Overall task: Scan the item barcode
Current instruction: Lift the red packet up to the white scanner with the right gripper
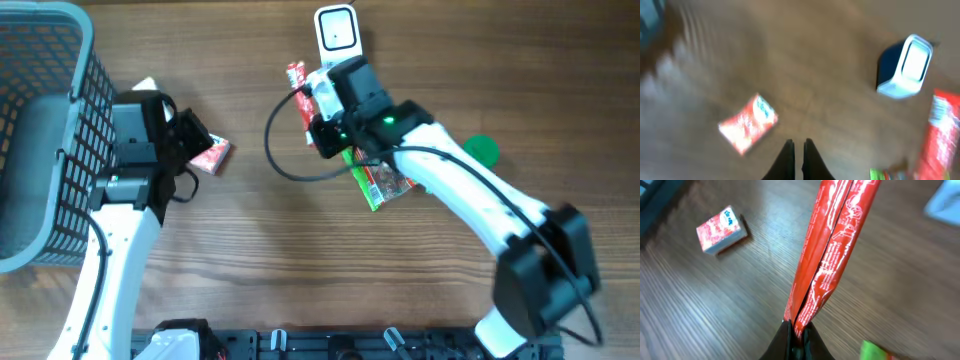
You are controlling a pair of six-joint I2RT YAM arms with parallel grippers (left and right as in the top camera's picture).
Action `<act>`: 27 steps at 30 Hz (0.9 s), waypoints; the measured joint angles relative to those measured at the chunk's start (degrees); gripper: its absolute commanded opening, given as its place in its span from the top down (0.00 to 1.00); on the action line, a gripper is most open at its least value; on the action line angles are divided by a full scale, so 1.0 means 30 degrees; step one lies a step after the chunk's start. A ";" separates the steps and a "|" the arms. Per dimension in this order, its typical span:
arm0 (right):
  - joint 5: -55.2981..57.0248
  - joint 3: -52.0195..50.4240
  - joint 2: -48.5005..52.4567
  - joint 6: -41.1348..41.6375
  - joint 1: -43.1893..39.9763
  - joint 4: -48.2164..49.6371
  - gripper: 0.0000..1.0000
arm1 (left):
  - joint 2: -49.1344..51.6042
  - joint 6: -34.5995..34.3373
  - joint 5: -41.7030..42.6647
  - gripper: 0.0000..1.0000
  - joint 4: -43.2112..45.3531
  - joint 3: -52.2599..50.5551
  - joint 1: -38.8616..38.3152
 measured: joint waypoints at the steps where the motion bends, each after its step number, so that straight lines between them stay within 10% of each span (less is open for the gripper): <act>1: 0.0270 0.0000 -0.0474 -0.0321 0.0007 -0.0291 0.96 | 0.0015 0.0313 -0.0321 0.92 0.0532 0.0022 0.0000; 16: 0.1800 0.0000 -0.6710 -0.2914 0.0058 -0.4109 0.96 | 0.5595 0.4065 -0.1239 0.96 0.3548 0.0036 0.0000; 17: 0.1872 0.0000 -0.6710 -0.2914 0.0058 -0.4313 0.96 | 0.5894 0.4211 -0.1239 0.87 0.3789 0.0036 0.0000; 19: 0.2186 0.0000 -0.6710 -0.2914 0.0058 -0.4685 0.96 | 0.6171 0.4452 -0.1246 0.07 0.4007 0.0029 0.0000; 27: 0.4830 0.0721 -0.6674 -0.3169 0.0058 -0.6462 0.96 | 0.6200 0.4510 -0.1246 0.00 0.4087 0.0029 0.0000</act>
